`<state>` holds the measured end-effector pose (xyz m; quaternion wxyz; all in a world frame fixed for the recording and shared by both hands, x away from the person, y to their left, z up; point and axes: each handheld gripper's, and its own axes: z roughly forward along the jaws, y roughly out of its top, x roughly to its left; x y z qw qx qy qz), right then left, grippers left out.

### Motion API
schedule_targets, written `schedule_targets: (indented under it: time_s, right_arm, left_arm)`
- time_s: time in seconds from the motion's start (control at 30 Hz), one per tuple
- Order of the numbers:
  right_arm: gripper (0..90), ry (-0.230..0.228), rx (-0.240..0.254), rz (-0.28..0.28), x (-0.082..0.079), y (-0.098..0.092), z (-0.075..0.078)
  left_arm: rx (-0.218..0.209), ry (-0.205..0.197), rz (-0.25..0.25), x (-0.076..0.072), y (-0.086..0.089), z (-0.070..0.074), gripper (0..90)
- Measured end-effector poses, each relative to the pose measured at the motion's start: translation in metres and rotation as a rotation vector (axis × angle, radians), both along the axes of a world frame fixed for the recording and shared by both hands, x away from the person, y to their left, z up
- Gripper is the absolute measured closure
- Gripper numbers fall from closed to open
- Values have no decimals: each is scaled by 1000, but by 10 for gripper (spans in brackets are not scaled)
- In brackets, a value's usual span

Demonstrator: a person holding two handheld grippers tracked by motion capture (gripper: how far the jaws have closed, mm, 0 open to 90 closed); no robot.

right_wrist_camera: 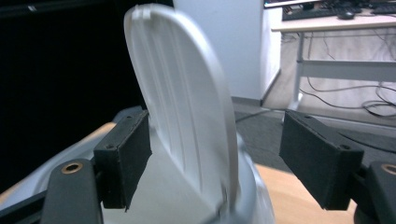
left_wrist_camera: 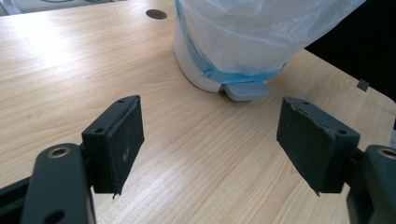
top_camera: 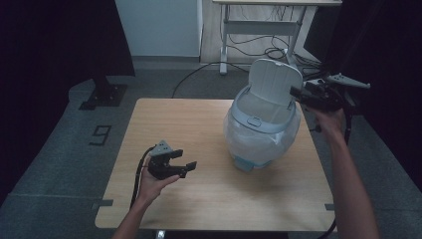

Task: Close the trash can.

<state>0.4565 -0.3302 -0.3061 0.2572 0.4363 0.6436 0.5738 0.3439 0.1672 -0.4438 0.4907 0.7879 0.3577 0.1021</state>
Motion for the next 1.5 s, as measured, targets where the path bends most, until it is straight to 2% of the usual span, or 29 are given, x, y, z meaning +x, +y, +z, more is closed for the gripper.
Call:
schedule_targets:
  time_s: [0.13,0.2,0.27,0.33,0.4,0.47,0.57,0.73,0.8,0.87,0.9,1.03,1.1,1.13,1.2,1.37,1.43,1.5]
  right_arm:
    - [246,-19,46,57,10,7,9]
    - [227,-20,72,122,9,14,11]
    - [217,-20,62,159,1,22,12]
    - [215,-2,58,221,-10,29,9]
    - [220,11,34,259,-18,35,5]
    - [224,53,-2,315,-30,45,-4]
    - [225,83,-36,340,-36,53,-14]
    - [235,115,-92,258,-31,59,-25]
    - [240,111,-117,209,-29,62,-25]
    - [240,100,-172,155,-28,69,-24]
    - [236,83,-227,118,-29,75,-25]
    - [237,115,-237,51,-31,85,-22]
    - [253,115,-240,29,-32,87,-23]
    - [268,107,-267,12,-34,90,-25]
    - [269,108,-270,-1,-36,93,-24]
    - [261,122,-291,40,-39,91,-20]
    - [263,85,-285,37,-49,89,-22]
    - [253,48,-259,35,-62,83,-23]
  left_arm:
    - [4,6,10,-2,6,-1,230]
    - [0,7,17,-2,9,-2,230]
    - [-3,9,18,-4,12,-2,231]
    - [-7,12,16,-5,12,-3,231]
    - [-6,15,13,-7,12,-4,231]
    - [-6,21,11,-9,11,-5,232]
    - [1,24,10,-11,9,-6,232]
    - [1,31,14,-12,10,-8,232]
    - [0,35,18,-12,11,-11,233]
    - [-2,43,24,-12,12,-14,233]
    - [-1,43,24,-12,12,-15,233]
    - [-3,57,32,-11,13,-21,235]
    - [-2,64,33,-12,12,-24,235]
    - [0,65,33,-12,12,-25,235]
    - [1,66,33,-13,11,-26,235]
    - [2,66,34,-13,11,-26,235]
    - [11,59,37,-14,11,-27,236]
    - [13,61,39,-14,11,-28,236]
